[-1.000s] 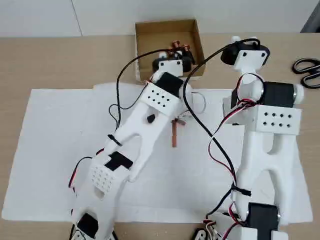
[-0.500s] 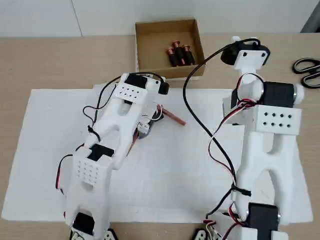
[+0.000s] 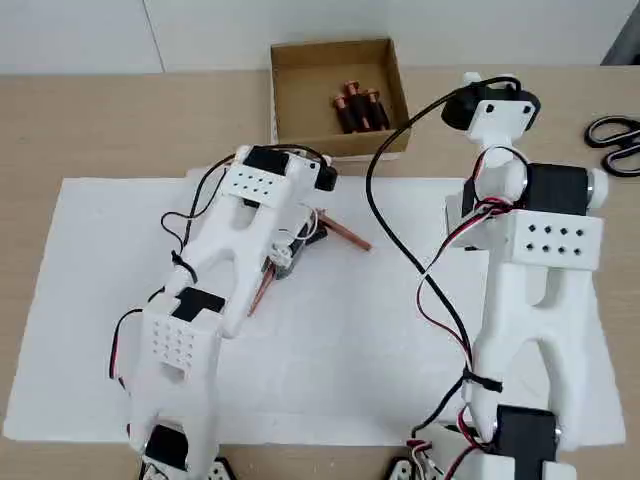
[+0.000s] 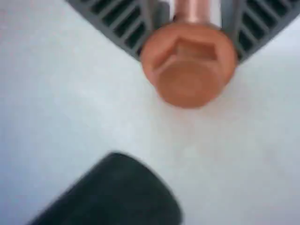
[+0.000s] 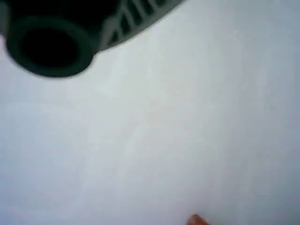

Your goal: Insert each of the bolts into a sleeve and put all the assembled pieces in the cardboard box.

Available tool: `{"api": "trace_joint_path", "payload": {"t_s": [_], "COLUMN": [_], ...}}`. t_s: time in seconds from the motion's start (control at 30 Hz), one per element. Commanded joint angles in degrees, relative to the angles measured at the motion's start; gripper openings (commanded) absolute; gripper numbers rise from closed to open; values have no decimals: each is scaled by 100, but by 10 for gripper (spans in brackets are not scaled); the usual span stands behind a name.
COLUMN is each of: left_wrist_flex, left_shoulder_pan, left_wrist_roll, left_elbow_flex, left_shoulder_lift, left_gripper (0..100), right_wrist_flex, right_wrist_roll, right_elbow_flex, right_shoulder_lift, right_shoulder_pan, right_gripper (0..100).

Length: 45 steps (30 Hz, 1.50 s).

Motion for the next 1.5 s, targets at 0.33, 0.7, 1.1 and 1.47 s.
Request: {"api": "trace_joint_path", "payload": {"t_s": [0.33,0.7,1.1,1.47], "left_wrist_flex": [-378,-316,149,149], "left_shoulder_pan": [-9,-18,-53,-246], "left_wrist_roll": [-53,-53,-158,-149], "left_elbow_flex": [382,312,-637,-637], "left_shoulder_lift": [-299,-352,-782,-2215], "left_gripper": [75,7,7,7], "right_wrist_flex": [-31,-31,-198,-356], "right_wrist_roll": [-70,-70,-132,-35], "right_elbow_flex": [-18,-18,-123,97], "right_shoulder_lift": [-268,-259,-576,-3327], "right_shoulder_pan": [4,-198,-207,-207], "right_gripper": [4,4,6,4]}}
